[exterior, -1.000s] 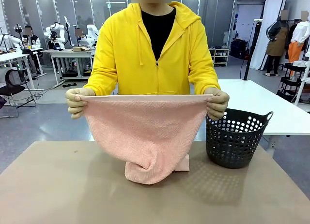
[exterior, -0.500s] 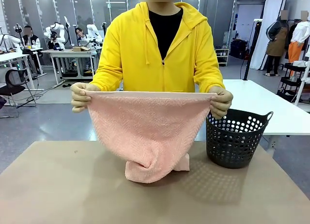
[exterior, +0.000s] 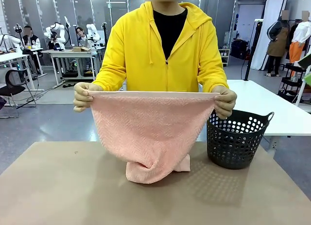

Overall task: Fold the towel.
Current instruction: Grab the top end of the 100 cm Hotel Towel extended by the human.

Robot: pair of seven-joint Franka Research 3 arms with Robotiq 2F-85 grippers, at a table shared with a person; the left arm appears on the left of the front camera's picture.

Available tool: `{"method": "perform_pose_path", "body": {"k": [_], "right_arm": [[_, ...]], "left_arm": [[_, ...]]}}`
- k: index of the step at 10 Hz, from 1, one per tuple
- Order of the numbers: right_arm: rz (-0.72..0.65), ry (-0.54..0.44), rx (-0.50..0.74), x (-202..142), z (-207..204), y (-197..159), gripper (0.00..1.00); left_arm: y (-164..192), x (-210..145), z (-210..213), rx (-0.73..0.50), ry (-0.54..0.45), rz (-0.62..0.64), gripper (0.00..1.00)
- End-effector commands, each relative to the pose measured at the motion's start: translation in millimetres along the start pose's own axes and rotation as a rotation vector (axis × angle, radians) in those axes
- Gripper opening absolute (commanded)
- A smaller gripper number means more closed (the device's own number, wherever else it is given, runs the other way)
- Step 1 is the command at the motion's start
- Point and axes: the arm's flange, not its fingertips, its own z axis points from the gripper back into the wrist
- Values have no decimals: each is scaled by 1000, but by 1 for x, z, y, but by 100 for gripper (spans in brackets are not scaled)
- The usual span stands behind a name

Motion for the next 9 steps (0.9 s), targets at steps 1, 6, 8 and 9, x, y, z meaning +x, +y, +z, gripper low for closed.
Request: {"method": "perform_pose_path", "body": {"k": [1, 6, 8, 9], "right_arm": [[64, 61, -20, 4, -10, -1, 100], [61, 51, 3, 11, -10, 3, 100], [61, 51, 3, 11, -10, 3, 100], [61, 51, 3, 11, -10, 3, 100]], "left_arm": [[-1, 11, -7, 20, 11, -71, 100], [-5, 18, -8, -5, -2, -66, 100], [-5, 18, -8, -5, -2, -66, 100], [-5, 18, -8, -5, -2, -66, 100]]}}
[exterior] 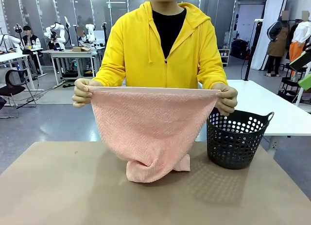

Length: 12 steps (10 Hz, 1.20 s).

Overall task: Fold the towel.
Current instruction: Grab the top end of the 100 cm Hotel Towel extended by the human.

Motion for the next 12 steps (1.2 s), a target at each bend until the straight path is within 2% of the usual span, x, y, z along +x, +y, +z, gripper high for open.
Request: {"method": "perform_pose_path", "body": {"k": [1, 2, 3, 5, 6, 8, 12], "right_arm": [[-15, 11, -11, 2, -1, 1, 100], [0, 0, 0, 0, 0, 0, 100], [100, 64, 33, 34, -6, -4, 100], [172, 180, 56, 80, -10, -10, 100], [187, 201, 66, 100, -14, -13, 100], [222, 291, 44, 140, -31, -17, 100], [247, 326, 47, 176, -71, -20, 100]], "left_arm": [[0, 0, 0, 1, 0, 0, 100], [7, 24, -8, -23, 87, -70, 100], [14, 46, -17, -46, 138, -118, 100], [23, 88, -30, -73, 224, -213, 100], [28, 106, -38, -86, 258, -239, 100], [31, 141, -63, -85, 305, -287, 100], [20, 203, -136, -78, 315, -355, 100]]}}
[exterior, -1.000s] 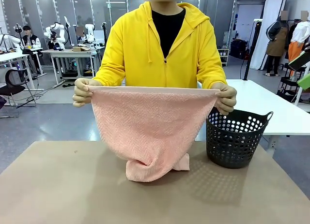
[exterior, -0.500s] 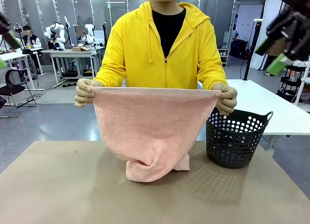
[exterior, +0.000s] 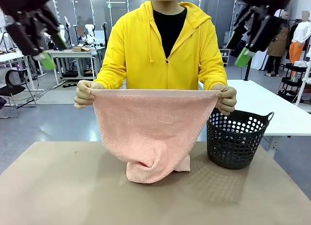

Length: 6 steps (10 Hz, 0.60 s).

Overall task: Fold the towel.
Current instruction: Grab the top end of the 100 cm Hotel Towel extended by the human.

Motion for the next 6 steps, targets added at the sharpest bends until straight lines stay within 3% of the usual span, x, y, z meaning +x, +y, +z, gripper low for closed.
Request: {"method": "perform_pose_path", "body": {"k": [1, 6], "right_arm": [[-16, 24, 0, 9, -10, -4, 100], [-6, 64, -20, 22, -57, -18, 100]], "left_arm": [[15, 19, -13, 50, 39, -8, 100], [40, 37, -60, 42, 50, -54, 100]]}}
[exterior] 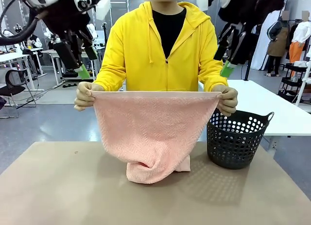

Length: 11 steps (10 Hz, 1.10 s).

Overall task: Fold the towel.
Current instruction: Grab the top end of the 100 cm Hotel Towel extended by the human.

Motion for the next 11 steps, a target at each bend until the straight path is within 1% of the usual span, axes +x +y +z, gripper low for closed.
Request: {"method": "perform_pose_path", "body": {"k": [1, 4, 6, 9, 11], "right_arm": [[-13, 63, -56, 11, -28, -4, 100], [7, 48, -36, 12, -65, -23, 100], [1, 47, -27, 5, -91, -30, 100], [-4, 49, -7, 4, -116, -39, 100], [-11, 60, 19, 4, -132, -41, 100]], "left_arm": [[6, 3, -11, 10, 31, -19, 100], [16, -5, -40, -18, 25, -12, 100], [16, -12, -62, -41, -7, 6, 100], [22, -19, -90, -83, 6, 1, 100], [22, -17, -106, -116, 15, -4, 100]]}}
